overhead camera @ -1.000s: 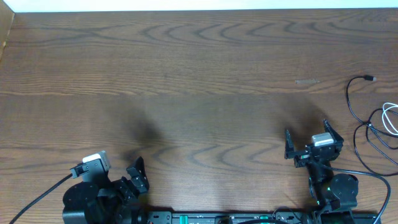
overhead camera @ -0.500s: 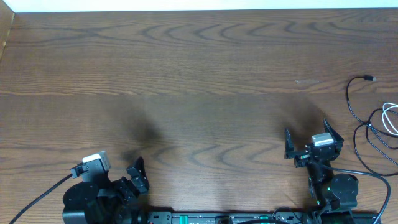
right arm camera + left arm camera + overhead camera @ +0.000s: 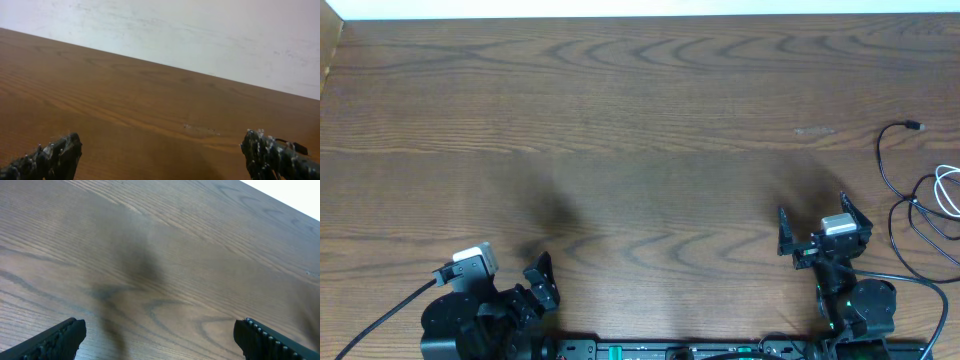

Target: Untangle cables

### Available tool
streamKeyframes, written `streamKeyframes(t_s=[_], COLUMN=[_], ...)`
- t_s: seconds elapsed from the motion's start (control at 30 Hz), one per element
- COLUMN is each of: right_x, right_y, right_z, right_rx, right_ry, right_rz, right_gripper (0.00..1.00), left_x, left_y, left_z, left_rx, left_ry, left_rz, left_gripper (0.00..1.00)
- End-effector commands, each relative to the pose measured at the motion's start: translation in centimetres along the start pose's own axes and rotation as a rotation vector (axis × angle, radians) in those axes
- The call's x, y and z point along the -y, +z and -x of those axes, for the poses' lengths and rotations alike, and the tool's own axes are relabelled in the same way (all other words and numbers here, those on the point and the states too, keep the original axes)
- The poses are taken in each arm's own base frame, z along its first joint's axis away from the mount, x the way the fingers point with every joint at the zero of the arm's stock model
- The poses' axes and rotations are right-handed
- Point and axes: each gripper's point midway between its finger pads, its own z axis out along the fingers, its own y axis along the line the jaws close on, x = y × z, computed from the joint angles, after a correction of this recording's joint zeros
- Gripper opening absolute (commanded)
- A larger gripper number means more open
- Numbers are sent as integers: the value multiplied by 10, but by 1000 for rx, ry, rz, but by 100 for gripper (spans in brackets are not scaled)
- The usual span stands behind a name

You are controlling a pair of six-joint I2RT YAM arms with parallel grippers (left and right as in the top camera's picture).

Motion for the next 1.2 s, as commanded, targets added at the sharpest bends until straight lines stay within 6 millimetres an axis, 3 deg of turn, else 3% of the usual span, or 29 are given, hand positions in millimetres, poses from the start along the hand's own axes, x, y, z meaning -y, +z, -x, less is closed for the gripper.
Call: streamKeyframes(t_s=[0.0,0.3,0.53,1.0,1.17], right_x=[-1,-1,-1,-1,-1], right_y=[0,0,0,0,0], right_z=[0,0,0,0,0], right_rx=[0,0,0,0,0], right_ry=[-12,-12,-12,-12,-12], right_rz=[-1,-1,-1,-1,-1], right_gripper=[99,99,99,99,99], left_x=[0,0,-6,-8,-5], left_y=[1,1,5,57,72], left_z=[-2,-2,-17,-22,-12], left_rx=[-5,-5,-44,144,203], left_ry=[-11,-11,9,52,65], left_rz=[-3,-3,13,-79,-101], left_gripper=[99,100,100,100,100])
